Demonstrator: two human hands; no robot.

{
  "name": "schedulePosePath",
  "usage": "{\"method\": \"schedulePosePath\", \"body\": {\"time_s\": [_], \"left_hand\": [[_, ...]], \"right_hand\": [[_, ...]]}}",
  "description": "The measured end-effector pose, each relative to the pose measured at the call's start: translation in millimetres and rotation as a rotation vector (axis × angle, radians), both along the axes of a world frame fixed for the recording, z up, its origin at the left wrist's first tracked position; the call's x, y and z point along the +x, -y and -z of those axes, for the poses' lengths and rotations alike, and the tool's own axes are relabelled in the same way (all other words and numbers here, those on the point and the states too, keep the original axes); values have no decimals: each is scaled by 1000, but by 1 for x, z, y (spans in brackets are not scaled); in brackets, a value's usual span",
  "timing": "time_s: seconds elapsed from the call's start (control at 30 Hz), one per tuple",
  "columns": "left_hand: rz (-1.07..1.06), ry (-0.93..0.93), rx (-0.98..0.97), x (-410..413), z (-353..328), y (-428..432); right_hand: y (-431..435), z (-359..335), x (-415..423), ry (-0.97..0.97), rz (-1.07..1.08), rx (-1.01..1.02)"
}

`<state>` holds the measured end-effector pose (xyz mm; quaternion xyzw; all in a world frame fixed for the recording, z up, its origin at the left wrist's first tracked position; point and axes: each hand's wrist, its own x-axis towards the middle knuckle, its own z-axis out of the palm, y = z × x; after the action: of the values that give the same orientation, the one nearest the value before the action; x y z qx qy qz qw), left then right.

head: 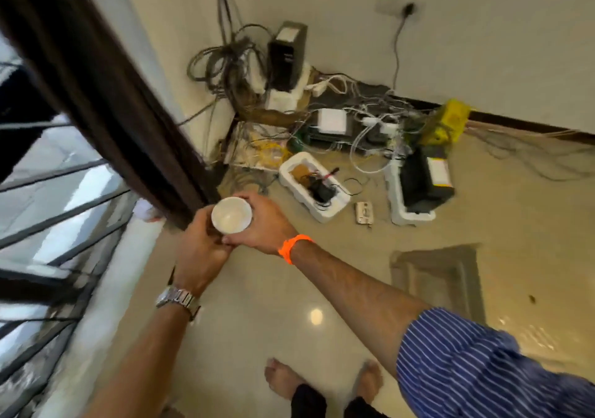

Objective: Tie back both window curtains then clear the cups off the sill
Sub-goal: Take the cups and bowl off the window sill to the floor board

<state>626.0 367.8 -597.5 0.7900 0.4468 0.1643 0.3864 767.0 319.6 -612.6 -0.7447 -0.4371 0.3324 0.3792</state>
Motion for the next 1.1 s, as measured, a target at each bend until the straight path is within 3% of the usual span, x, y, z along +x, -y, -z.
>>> {"method": "schedulePosePath", "body": {"time_s": [0.57, 1.1], "left_hand": [[509, 85, 77, 193, -63, 206], [890, 173, -24, 325, -47, 399]], "right_hand": [[277, -91, 139, 75, 574, 115], [496, -86, 213, 191, 1001, 67]]}}
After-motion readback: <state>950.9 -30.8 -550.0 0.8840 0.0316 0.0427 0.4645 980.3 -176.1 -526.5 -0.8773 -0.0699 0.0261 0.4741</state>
